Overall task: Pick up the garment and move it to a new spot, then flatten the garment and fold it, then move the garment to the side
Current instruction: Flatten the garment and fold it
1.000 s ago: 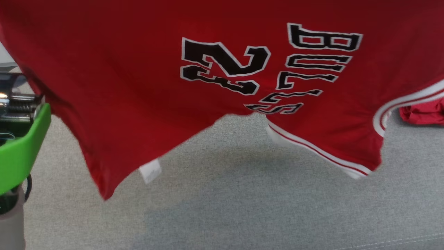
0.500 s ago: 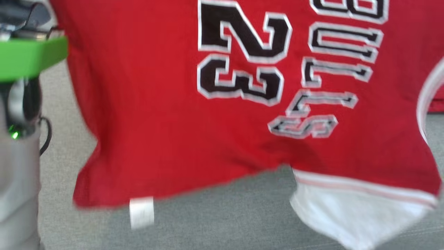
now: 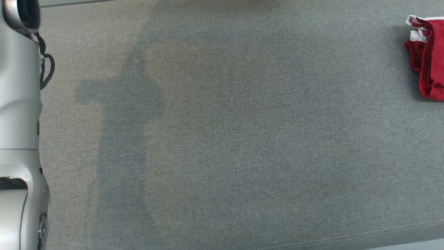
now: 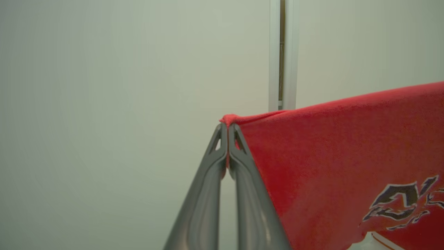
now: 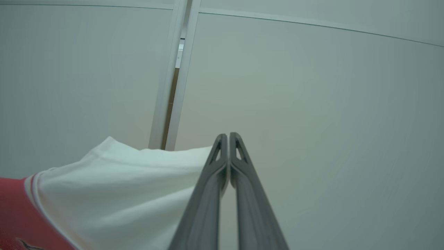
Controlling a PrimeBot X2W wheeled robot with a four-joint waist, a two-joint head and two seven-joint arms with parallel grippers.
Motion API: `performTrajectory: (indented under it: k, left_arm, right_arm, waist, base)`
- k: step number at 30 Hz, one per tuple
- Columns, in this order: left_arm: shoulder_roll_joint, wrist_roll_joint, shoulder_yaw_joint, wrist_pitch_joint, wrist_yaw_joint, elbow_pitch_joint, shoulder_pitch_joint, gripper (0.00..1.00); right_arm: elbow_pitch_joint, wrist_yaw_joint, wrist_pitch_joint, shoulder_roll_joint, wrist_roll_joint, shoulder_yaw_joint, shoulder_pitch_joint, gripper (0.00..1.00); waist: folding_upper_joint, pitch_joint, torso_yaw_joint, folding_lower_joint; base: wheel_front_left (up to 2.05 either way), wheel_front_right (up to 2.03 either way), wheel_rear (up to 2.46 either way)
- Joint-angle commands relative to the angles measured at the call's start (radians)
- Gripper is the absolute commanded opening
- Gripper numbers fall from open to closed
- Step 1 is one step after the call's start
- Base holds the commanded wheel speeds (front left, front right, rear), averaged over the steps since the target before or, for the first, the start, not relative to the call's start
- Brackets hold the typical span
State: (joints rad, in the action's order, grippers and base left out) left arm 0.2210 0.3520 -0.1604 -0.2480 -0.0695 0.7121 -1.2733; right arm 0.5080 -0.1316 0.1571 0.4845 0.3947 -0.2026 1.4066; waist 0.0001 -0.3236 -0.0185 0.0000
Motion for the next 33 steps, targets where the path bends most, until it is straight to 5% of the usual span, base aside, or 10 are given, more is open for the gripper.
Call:
performTrajectory:
  k: [1,13,33]
  left_arm:
    - [-0.002,-0.005,0.0,-0.009,-0.003,0.056,0.01,0.0]
    - [-0.081,-0.005,0.007,-0.018,-0.018,0.356,0.261,0.0]
    - [-0.138,-0.12,0.18,-0.016,-0.032,-0.099,0.869,0.0]
  right_arm:
    - [0.047,0.002,0.022,-0.02,0.012,-0.024,-0.008,0.0]
    - [0.297,0.002,0.109,-0.208,0.14,-0.166,-0.325,0.0]
    - [-0.203,0.002,0.109,-0.285,0.067,0.053,-1.081,0.0]
  waist:
    - [-0.0001,-0.006,-0.006,0.0]
    - [-0.0001,-0.05,-0.03,0.0]
    - [-0.0001,0.059,-0.02,0.0]
  base:
    - [0.0,0.0,0.0]
    - [0.0,0.0,0.0]
    - [0.0,0.0,0.0]
